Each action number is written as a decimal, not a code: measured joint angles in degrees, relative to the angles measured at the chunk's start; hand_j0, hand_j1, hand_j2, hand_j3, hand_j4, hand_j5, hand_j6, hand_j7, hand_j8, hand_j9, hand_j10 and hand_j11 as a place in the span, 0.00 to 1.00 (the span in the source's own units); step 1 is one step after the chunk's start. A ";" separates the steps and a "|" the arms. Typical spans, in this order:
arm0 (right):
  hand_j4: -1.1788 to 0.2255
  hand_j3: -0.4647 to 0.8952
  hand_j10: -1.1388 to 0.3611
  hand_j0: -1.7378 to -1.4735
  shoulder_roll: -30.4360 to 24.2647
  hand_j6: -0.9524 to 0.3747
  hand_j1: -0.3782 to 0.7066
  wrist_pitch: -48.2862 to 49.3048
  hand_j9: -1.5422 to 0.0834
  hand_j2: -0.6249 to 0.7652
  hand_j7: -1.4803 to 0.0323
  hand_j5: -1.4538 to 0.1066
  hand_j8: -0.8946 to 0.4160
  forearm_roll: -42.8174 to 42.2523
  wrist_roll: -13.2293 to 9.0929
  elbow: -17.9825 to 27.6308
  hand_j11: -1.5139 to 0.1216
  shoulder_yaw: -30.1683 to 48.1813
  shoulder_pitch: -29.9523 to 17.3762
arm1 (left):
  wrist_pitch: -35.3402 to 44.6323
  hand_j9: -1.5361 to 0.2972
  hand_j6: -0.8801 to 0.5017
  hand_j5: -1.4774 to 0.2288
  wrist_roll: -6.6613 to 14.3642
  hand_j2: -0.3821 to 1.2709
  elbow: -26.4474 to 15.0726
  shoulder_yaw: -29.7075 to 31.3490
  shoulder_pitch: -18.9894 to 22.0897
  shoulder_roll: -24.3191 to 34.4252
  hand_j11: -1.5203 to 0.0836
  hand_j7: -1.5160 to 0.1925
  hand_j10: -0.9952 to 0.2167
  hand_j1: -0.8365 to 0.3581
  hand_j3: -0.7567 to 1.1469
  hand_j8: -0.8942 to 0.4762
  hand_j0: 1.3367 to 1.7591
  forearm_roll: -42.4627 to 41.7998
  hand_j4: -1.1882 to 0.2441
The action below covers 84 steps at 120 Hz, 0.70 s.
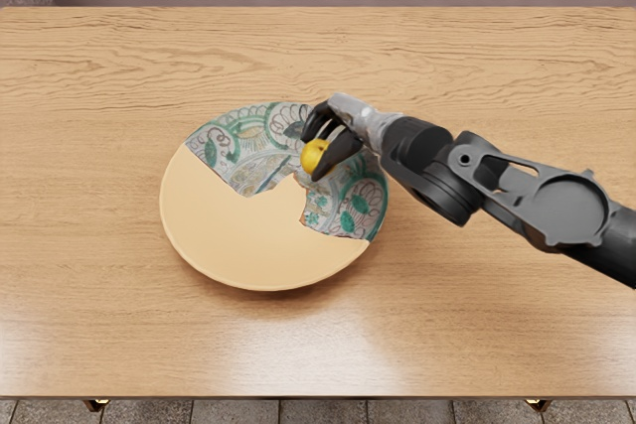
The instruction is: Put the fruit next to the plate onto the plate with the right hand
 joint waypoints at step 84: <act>0.82 0.34 0.75 0.30 -0.06 0.70 0.05 43.82 0.92 0.47 0.95 0.90 0.67 45.46 0.03 -0.13 0.90 31.53 -15.55 | 0.00 0.84 0.63 0.87 0.00 0.23 0.00 0.00 0.00 0.00 0.95 0.89 0.82 0.99 0.40 0.65 0.76 -0.01 0.83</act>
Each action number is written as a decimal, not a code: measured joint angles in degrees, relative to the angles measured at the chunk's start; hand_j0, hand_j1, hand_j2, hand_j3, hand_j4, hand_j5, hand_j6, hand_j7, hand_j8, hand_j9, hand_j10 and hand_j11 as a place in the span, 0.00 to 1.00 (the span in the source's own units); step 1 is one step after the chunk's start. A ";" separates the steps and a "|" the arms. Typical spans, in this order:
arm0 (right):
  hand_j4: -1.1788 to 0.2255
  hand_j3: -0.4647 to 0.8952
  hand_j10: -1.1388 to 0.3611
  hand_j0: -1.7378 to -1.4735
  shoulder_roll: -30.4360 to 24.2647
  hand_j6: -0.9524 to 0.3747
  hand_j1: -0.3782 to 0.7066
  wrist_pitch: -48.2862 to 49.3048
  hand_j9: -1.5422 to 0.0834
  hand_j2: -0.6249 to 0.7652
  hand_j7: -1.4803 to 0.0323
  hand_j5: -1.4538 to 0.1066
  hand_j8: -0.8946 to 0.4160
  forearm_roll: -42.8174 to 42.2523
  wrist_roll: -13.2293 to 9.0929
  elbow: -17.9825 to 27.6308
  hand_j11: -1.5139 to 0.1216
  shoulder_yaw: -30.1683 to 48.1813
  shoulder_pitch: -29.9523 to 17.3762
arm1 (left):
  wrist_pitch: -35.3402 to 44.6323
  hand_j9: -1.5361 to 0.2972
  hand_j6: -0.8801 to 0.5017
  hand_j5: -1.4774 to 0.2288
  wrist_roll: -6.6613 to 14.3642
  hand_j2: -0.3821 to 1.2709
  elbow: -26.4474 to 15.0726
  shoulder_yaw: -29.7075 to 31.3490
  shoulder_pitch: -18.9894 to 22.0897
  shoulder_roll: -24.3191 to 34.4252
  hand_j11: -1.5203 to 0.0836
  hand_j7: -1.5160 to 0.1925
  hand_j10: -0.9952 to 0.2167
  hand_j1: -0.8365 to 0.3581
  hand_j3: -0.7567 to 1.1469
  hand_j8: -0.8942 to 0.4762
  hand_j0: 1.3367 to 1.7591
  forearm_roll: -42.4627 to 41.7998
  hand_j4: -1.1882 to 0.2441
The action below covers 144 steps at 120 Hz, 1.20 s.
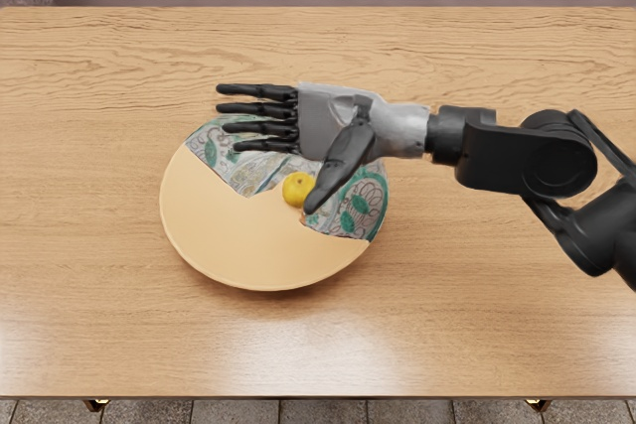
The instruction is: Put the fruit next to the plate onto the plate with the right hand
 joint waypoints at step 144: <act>0.84 0.34 0.76 0.30 -15.30 0.72 0.03 1.32 0.95 0.45 0.98 0.93 0.68 13.25 0.00 -6.39 0.93 37.36 -32.09 | 0.00 0.84 0.63 0.87 0.00 0.23 0.00 -0.42 -3.34 0.00 0.95 0.89 0.82 0.99 0.40 0.65 0.76 -0.01 0.83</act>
